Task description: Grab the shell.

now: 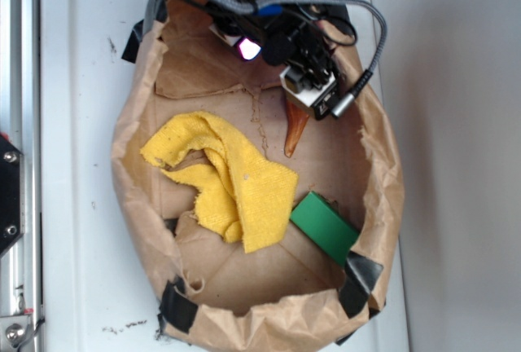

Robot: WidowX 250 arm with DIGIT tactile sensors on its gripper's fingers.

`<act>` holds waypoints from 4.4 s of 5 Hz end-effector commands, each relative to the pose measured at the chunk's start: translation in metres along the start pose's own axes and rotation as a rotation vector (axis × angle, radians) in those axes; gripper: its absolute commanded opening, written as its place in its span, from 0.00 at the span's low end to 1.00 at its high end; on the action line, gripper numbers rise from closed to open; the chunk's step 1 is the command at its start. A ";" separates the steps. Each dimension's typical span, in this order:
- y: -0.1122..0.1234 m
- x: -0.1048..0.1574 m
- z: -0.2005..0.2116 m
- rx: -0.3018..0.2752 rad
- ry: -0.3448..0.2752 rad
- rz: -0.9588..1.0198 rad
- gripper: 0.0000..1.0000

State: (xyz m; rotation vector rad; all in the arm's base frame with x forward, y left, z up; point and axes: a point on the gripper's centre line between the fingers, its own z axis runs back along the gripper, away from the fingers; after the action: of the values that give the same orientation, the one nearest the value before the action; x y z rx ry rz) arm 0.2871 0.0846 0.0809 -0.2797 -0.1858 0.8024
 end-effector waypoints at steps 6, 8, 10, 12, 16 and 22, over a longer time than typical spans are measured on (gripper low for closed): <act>-0.035 0.001 -0.045 0.109 -0.136 -0.075 1.00; -0.038 -0.034 -0.010 0.023 -0.049 -0.175 1.00; -0.039 -0.051 -0.030 0.058 -0.130 -0.255 1.00; -0.042 -0.018 -0.039 0.073 -0.133 -0.182 1.00; -0.017 -0.006 -0.032 0.068 -0.191 -0.125 1.00; -0.027 0.010 -0.065 0.141 -0.187 -0.108 0.00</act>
State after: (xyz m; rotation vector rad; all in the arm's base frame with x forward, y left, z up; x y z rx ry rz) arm 0.3327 0.0529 0.0218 -0.0536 -0.2851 0.7169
